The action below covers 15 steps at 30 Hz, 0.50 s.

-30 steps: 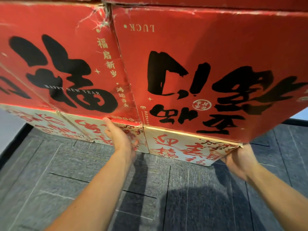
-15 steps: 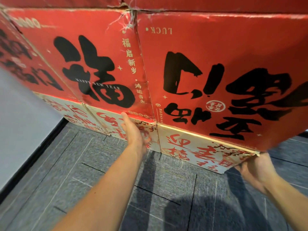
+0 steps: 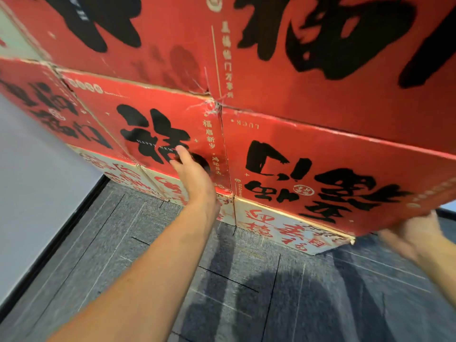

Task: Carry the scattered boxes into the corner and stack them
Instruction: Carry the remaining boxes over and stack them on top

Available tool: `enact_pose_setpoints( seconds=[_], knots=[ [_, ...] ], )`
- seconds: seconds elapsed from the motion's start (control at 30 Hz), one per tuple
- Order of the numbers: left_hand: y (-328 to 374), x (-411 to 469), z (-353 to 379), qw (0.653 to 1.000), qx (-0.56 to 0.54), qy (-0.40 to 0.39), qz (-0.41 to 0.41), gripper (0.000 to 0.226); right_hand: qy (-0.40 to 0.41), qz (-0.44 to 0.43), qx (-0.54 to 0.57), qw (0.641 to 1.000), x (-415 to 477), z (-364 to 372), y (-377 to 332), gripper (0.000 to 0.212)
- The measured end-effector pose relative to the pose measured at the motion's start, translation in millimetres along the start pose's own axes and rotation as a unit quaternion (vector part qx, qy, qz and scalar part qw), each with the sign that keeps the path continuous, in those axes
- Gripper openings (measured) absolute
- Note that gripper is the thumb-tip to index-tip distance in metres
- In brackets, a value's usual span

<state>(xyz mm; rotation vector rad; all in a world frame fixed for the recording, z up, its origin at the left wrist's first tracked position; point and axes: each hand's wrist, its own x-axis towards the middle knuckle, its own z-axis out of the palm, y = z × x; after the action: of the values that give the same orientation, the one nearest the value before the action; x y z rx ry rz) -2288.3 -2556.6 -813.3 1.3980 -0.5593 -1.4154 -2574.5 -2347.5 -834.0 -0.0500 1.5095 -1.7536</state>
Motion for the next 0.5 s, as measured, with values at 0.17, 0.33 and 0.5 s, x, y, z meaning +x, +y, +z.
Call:
enact_pose_setpoints(
  seconds=[0.17, 0.33, 0.5],
  knots=[
    [37.9, -26.7, -5.6, 0.996, 0.073, -0.025, -0.045, 0.102, -0.018, 0.038, -0.079, 0.996, -25.2, 23.0, -28.6, 0.039],
    [116.0, -78.8, 3.1, 0.997, 0.072, -0.014, -0.039, 0.110, 0.088, 0.057, 0.001, 0.994, -102.6, 68.5, -87.5, 0.026],
    [209.8, -153.3, 32.1, 0.993, 0.041, -0.013, -0.108, 0.075, 0.162, 0.176, 0.079, 0.968, -185.5, 130.4, -124.2, 0.038]
  ],
)
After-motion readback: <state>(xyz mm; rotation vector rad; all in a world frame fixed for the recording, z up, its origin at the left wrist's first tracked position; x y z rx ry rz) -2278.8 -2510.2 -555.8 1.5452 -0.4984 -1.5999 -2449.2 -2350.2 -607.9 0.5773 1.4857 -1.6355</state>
